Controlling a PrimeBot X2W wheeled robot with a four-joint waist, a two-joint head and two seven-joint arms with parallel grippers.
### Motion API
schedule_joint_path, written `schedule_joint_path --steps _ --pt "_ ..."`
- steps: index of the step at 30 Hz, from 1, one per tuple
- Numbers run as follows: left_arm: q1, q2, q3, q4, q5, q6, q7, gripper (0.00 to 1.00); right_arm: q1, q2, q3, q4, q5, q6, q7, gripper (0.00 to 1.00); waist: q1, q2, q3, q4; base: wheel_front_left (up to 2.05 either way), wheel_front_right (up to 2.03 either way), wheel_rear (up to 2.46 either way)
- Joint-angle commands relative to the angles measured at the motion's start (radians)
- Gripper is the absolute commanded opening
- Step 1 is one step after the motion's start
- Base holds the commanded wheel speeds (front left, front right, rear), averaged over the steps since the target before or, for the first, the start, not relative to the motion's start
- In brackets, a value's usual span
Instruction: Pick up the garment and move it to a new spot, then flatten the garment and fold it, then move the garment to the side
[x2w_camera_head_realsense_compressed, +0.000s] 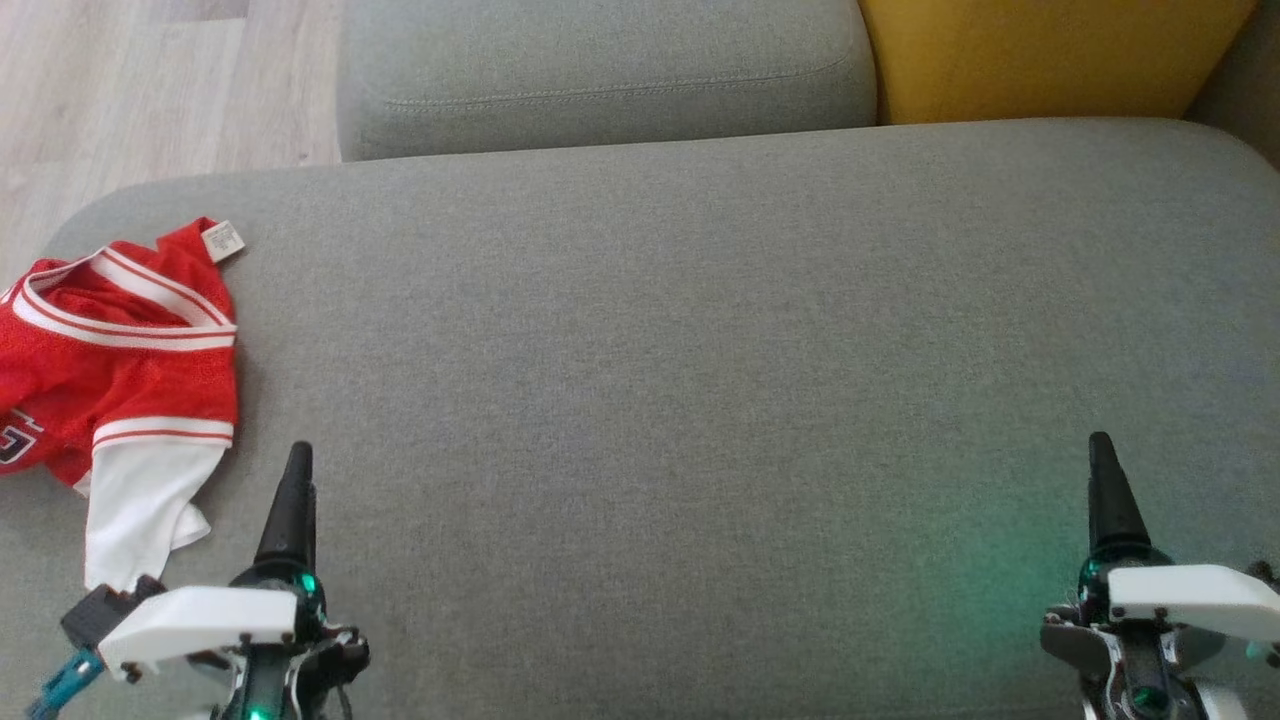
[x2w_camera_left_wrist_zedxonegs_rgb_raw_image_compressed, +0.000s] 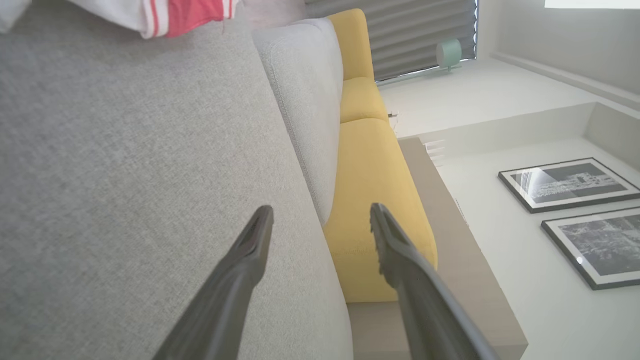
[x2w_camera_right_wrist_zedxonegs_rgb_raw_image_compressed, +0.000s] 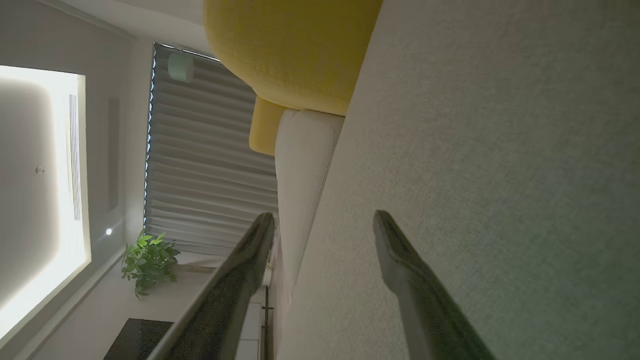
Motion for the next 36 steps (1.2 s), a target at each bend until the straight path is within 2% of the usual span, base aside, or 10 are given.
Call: schedule_joint_path --steps 1,18,36 --pt "-0.061 0.013 0.002 -0.045 0.032 -0.005 -0.01 1.0 -0.049 -0.018 0.011 -0.047 -0.037 0.004 -0.012 1.0 0.0 -0.0001 0.0 0.0 0.0 0.0 0.0" --pt "-0.071 0.017 -0.03 -0.108 0.323 -0.005 -0.059 1.0 -0.05 -0.03 0.049 -0.11 -0.338 0.007 -0.062 1.0 0.0 -0.0001 -0.002 -0.003 0.0 0.0 0.0" --pt "-0.082 0.037 -0.074 -0.139 0.583 0.013 -0.109 1.0 -0.054 -0.028 0.081 -0.132 -0.593 0.009 -0.107 1.0 0.0 -0.0001 -0.002 -0.004 0.0 0.0 0.0"
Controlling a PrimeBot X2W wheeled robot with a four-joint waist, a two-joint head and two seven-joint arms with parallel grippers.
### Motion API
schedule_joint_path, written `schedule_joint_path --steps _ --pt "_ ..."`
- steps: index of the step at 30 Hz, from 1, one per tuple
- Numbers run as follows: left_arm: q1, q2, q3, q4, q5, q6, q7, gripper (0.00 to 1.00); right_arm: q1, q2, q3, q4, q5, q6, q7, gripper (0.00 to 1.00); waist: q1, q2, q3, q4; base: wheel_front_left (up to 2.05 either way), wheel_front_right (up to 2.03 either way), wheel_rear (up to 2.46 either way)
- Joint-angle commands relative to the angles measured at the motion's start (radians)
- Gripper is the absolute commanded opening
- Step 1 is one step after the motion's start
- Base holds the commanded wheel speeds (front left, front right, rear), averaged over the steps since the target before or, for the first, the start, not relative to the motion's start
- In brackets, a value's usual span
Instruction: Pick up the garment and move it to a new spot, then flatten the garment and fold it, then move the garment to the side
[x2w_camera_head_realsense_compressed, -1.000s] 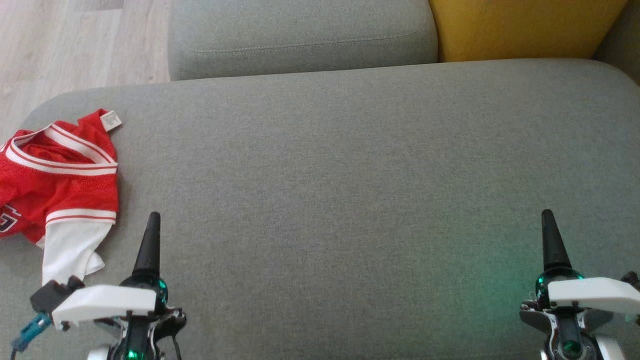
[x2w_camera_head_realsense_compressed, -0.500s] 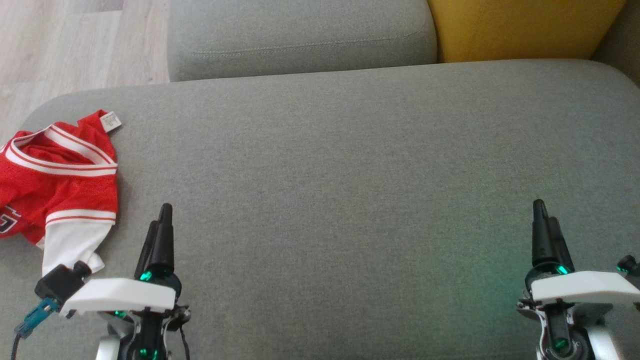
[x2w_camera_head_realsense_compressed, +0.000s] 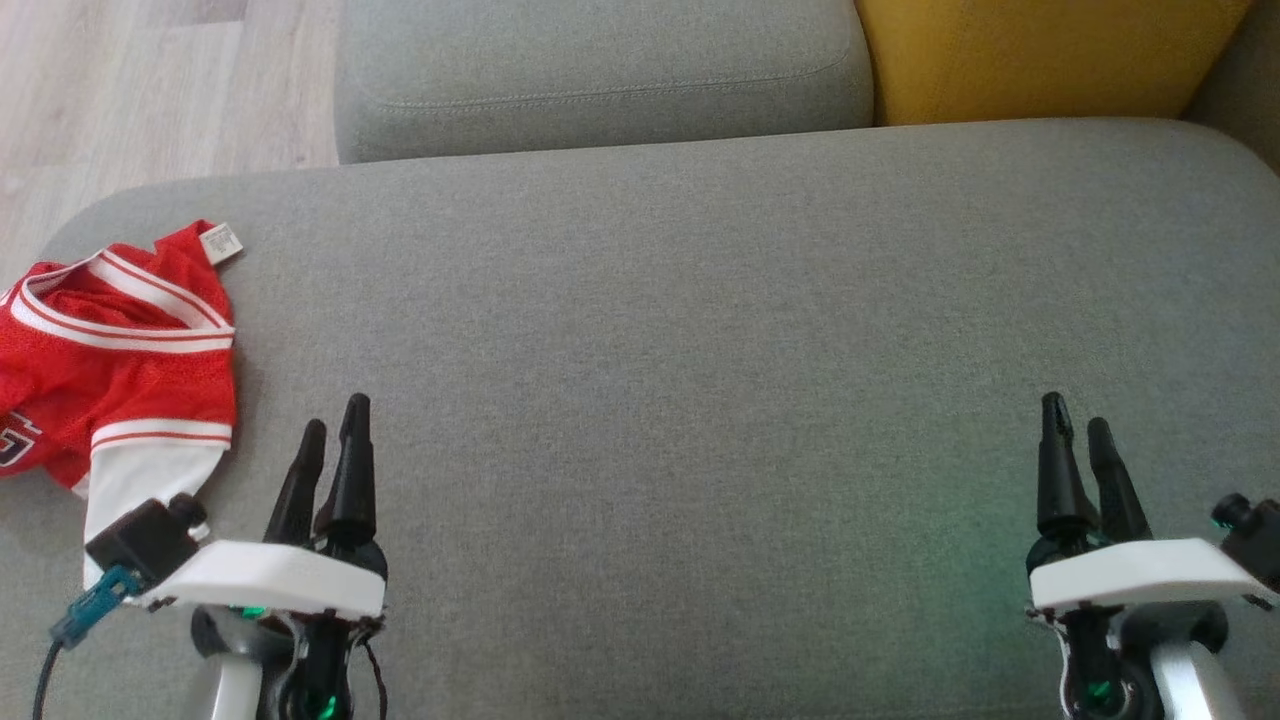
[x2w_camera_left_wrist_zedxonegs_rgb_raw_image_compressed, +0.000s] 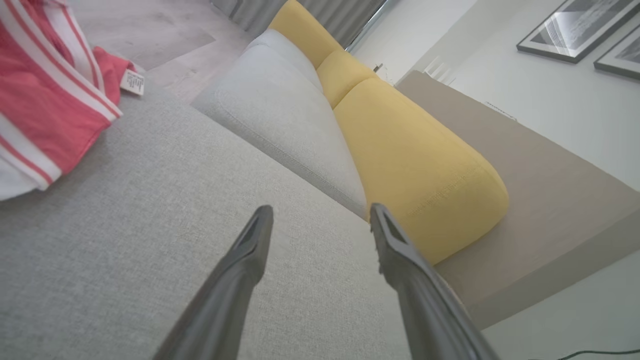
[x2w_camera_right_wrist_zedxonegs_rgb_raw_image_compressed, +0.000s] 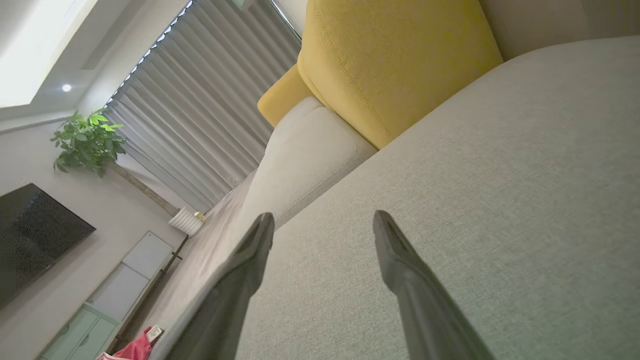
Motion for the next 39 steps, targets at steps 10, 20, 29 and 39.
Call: schedule_joint_path --steps 10,20,29,39 --pt "-0.077 0.049 -0.034 -0.059 0.182 0.037 -0.042 1.0 -0.057 -0.014 0.036 -0.047 -0.175 0.01 -0.034 1.0 0.0 0.0 0.007 -0.001 0.0 0.0 0.0" --pt "-0.084 0.086 -0.095 -0.058 0.323 0.084 -0.072 1.0 -0.06 -0.012 0.054 -0.044 -0.323 0.011 -0.057 1.0 0.0 0.0 0.007 -0.002 0.0 0.0 0.0" --pt "-0.087 0.112 -0.132 -0.048 0.413 0.114 -0.095 1.0 -0.059 -0.01 0.064 -0.045 -0.433 0.012 -0.068 1.0 0.0 0.0 0.006 -0.002 0.0 0.0 0.0" --pt "-0.08 0.132 -0.165 -0.038 0.521 0.156 -0.127 1.0 -0.056 -0.007 0.066 -0.055 -0.576 0.014 -0.079 1.0 0.0 0.0 0.002 0.0 0.0 0.0 0.0"
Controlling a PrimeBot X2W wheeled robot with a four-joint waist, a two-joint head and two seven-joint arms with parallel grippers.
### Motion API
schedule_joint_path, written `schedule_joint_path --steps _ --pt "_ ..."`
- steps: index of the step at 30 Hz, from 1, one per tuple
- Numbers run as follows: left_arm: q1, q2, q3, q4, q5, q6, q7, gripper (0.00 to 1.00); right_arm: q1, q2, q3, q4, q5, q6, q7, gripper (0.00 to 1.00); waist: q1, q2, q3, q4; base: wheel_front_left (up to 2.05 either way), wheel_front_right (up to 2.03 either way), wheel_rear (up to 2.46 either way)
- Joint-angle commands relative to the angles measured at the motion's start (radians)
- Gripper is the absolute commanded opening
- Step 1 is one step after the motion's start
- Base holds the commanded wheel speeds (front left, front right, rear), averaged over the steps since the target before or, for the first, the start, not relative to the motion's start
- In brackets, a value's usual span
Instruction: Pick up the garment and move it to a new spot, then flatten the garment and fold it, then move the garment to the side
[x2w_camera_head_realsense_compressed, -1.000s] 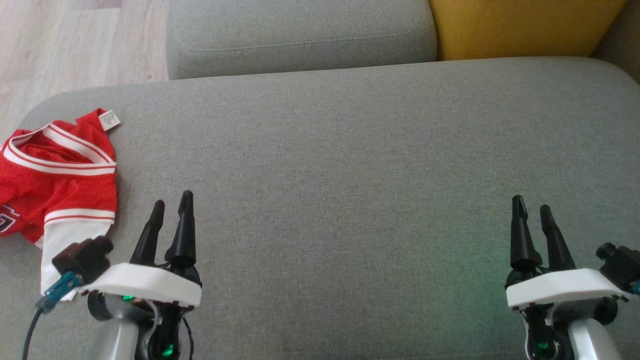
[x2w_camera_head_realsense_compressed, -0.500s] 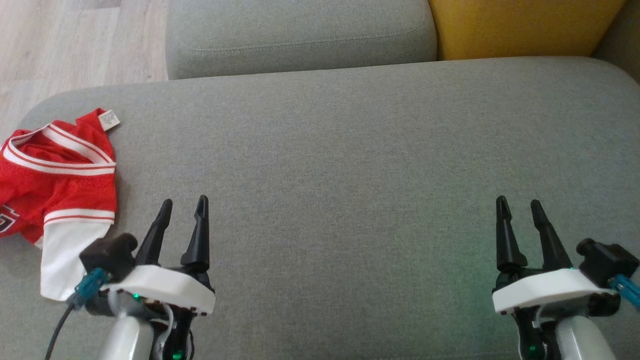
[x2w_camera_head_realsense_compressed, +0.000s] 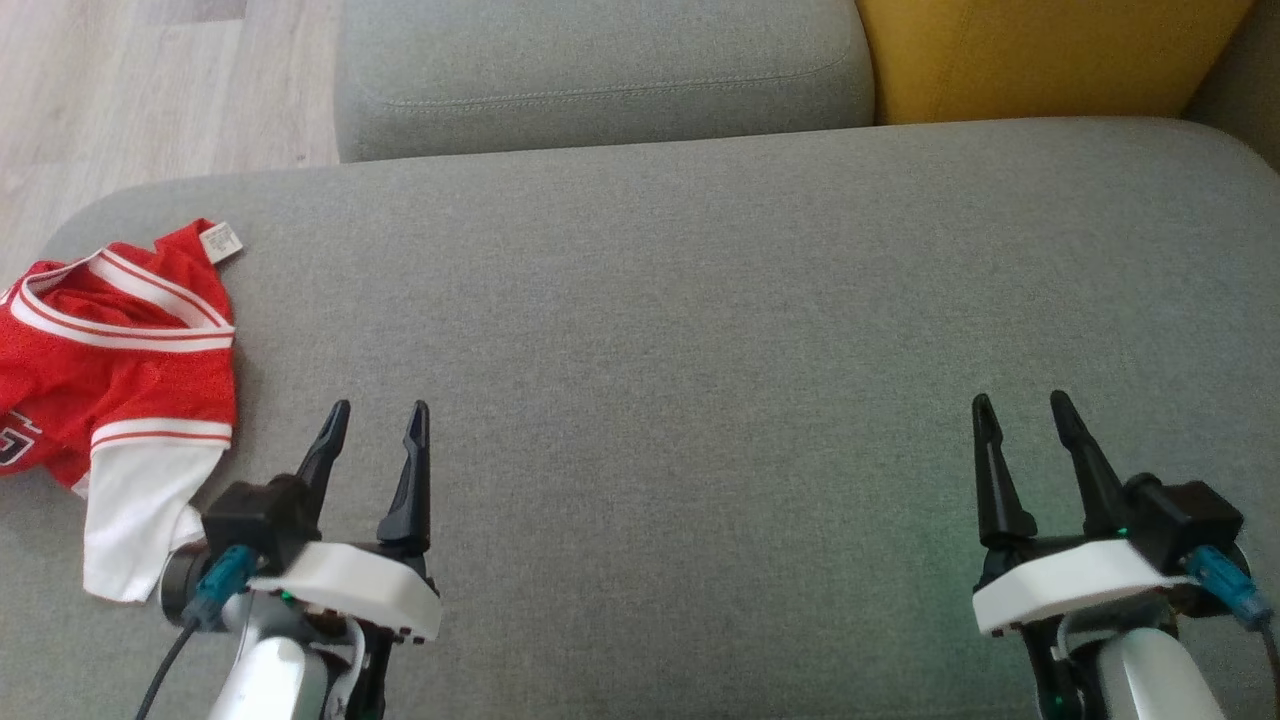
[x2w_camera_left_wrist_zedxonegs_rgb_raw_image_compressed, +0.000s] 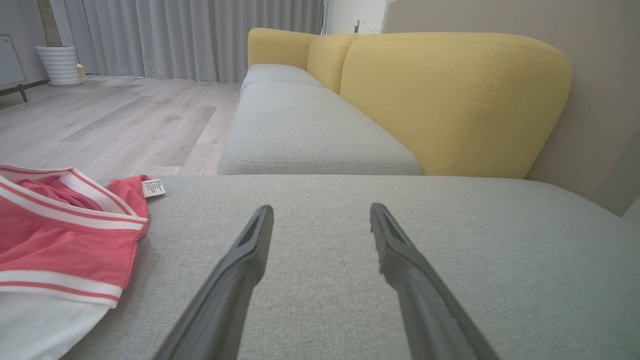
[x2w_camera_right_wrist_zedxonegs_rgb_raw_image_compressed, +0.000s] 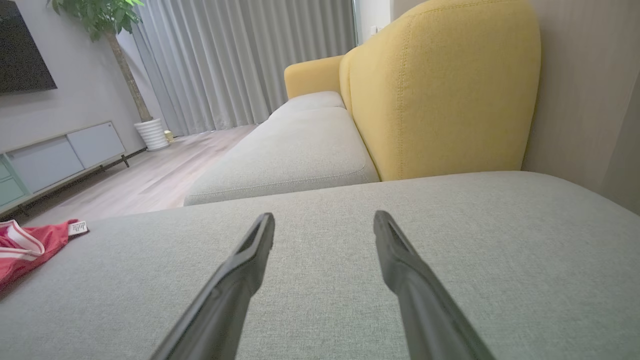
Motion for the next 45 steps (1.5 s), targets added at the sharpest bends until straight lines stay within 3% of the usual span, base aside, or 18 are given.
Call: schedule_joint_path --steps 1,18,30,45 --pt "-0.055 0.019 0.025 -0.032 0.024 0.008 -0.015 1.0 -0.05 -0.007 0.024 -0.039 -0.028 0.008 -0.013 1.0 0.0 -0.0001 0.0 0.0 0.0 0.0 0.0" --pt "-0.041 -0.008 0.045 0.028 0.139 0.006 -0.064 1.0 -0.044 -0.005 0.023 -0.047 -0.155 0.011 -0.028 1.0 0.0 -0.0001 -0.004 0.005 0.0 0.0 0.0" --pt "-0.036 -0.037 0.082 0.078 0.133 -0.01 -0.074 1.0 -0.041 -0.005 0.016 -0.039 -0.088 0.011 -0.027 1.0 0.0 -0.0001 -0.004 0.005 0.0 0.0 0.0" --pt "-0.045 -0.049 0.094 0.099 0.152 -0.02 -0.074 1.0 -0.042 -0.005 0.009 -0.036 -0.088 0.011 -0.022 1.0 0.0 -0.0001 -0.005 0.015 0.0 0.0 0.0"
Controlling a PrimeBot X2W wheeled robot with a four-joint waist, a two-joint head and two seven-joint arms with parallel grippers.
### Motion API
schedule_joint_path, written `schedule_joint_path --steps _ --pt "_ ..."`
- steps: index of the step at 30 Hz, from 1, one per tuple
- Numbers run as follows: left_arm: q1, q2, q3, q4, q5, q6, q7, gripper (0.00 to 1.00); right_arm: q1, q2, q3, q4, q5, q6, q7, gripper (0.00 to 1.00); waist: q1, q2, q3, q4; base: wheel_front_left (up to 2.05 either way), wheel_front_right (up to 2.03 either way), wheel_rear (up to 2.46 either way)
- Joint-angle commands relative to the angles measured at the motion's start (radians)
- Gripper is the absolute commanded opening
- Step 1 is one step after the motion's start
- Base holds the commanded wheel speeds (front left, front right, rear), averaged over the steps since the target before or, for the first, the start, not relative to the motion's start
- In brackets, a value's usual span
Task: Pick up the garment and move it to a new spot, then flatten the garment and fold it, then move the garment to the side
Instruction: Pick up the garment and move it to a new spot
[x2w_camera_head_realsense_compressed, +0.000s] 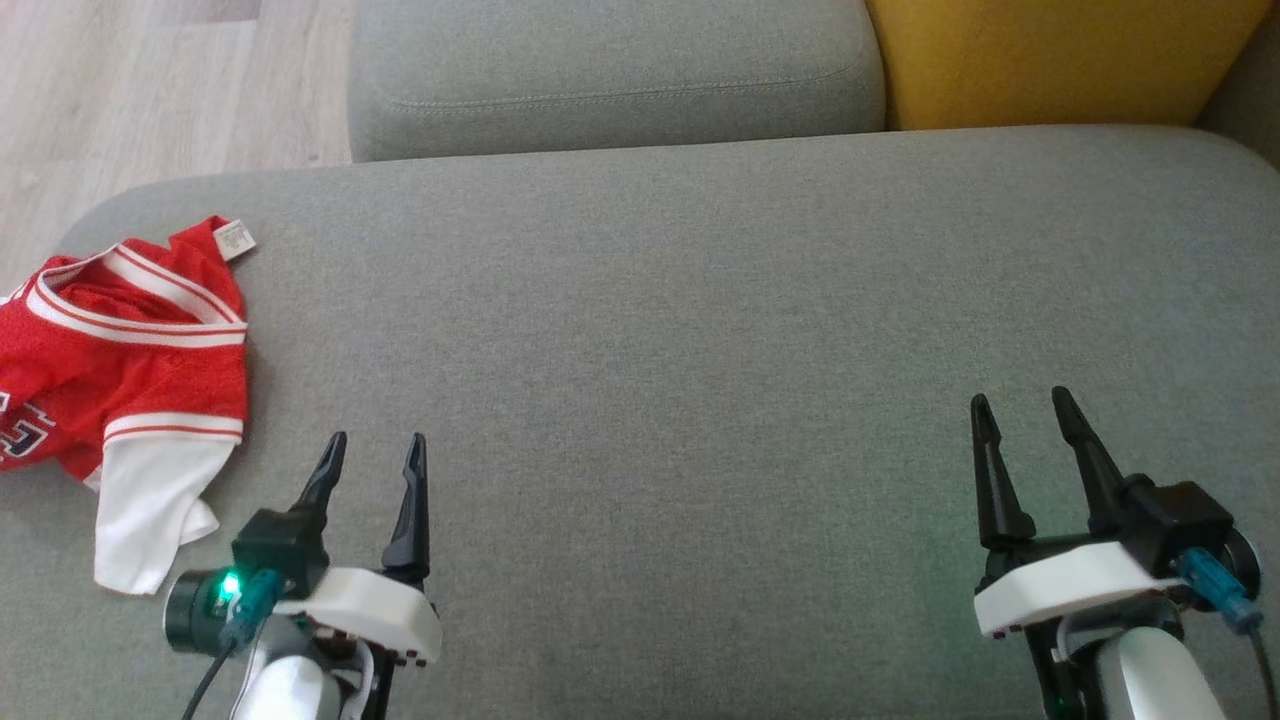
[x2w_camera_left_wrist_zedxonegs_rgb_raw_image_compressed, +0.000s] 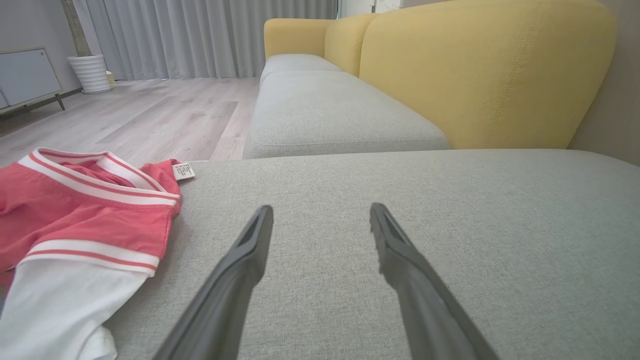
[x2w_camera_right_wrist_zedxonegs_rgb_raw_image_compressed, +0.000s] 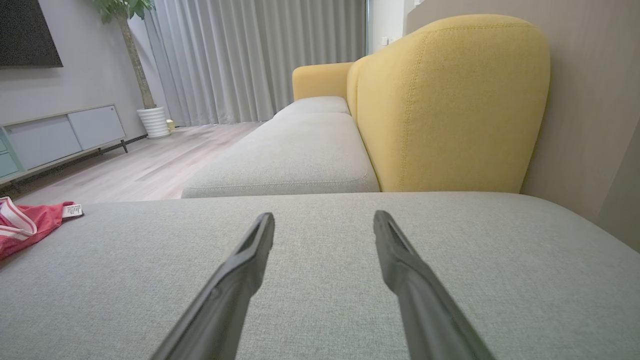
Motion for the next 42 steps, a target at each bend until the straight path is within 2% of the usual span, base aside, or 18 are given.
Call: schedule_joint_path --steps 1,12,31,42 --pt "-0.047 0.005 0.036 -0.03 0.009 -0.003 -0.012 1.0 -0.042 -0.005 0.017 -0.032 -0.003 0.008 -0.006 1.0 0.0 -0.0001 0.0 0.002 0.0 0.0 0.0" --pt "-0.053 0.002 0.042 -0.031 0.028 -0.008 -0.012 1.0 -0.039 -0.005 0.014 -0.037 -0.016 0.008 -0.001 1.0 0.0 -0.0001 -0.001 0.048 0.0 0.0 0.0" --pt "-0.086 -0.017 0.077 -0.053 0.024 -0.014 -0.012 1.0 -0.033 -0.005 0.056 -0.079 -0.014 0.008 0.02 1.0 0.0 -0.0001 0.015 0.32 0.0 0.0 0.0" --pt "-0.082 -0.025 0.089 -0.06 0.026 -0.019 -0.012 1.0 -0.028 -0.005 0.062 -0.079 -0.011 0.008 0.024 1.0 0.0 -0.0001 0.012 0.371 0.0 0.0 0.0"
